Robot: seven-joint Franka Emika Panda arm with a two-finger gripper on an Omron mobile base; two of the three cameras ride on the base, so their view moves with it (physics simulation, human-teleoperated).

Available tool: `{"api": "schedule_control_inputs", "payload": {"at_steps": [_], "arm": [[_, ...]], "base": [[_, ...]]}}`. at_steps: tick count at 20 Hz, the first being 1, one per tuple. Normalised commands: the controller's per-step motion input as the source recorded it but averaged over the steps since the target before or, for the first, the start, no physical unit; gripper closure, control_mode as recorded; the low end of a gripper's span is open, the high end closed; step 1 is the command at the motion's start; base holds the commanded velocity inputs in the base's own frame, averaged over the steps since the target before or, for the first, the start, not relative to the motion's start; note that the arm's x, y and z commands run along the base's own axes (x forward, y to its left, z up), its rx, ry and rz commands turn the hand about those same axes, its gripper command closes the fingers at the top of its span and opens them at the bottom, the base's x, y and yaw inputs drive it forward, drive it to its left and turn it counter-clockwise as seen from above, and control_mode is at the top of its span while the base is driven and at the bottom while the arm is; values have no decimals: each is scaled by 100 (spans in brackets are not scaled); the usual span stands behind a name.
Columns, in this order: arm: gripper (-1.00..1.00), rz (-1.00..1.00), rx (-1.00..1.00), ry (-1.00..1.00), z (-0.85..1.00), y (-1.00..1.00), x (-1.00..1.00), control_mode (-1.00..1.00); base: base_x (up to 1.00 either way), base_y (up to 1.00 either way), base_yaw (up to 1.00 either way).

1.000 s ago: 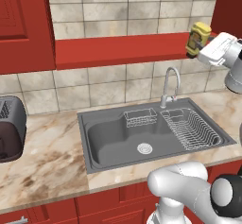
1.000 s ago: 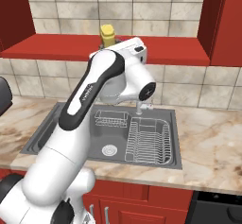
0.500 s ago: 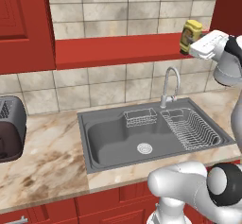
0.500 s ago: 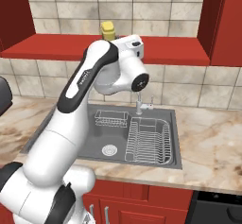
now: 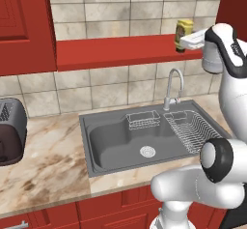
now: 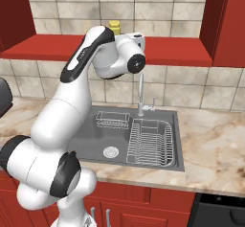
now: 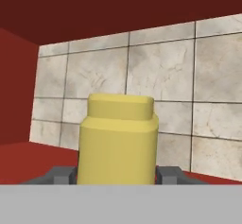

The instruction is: There are various items on the counter. Only move the condiments/shakers into the cabinet.

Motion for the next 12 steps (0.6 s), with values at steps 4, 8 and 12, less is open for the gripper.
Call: {"api": "schedule_control_inputs", "payload": {"at_steps": [4,8,12], "arm": [[100,-7,5,5,0,0,39,-100],[100,-5,4,0,0,0,28,-100],[100,-1,3,0,-15,0,17,-100]], "base": [[0,0,0],[0,0,0],[0,0,0]]}}
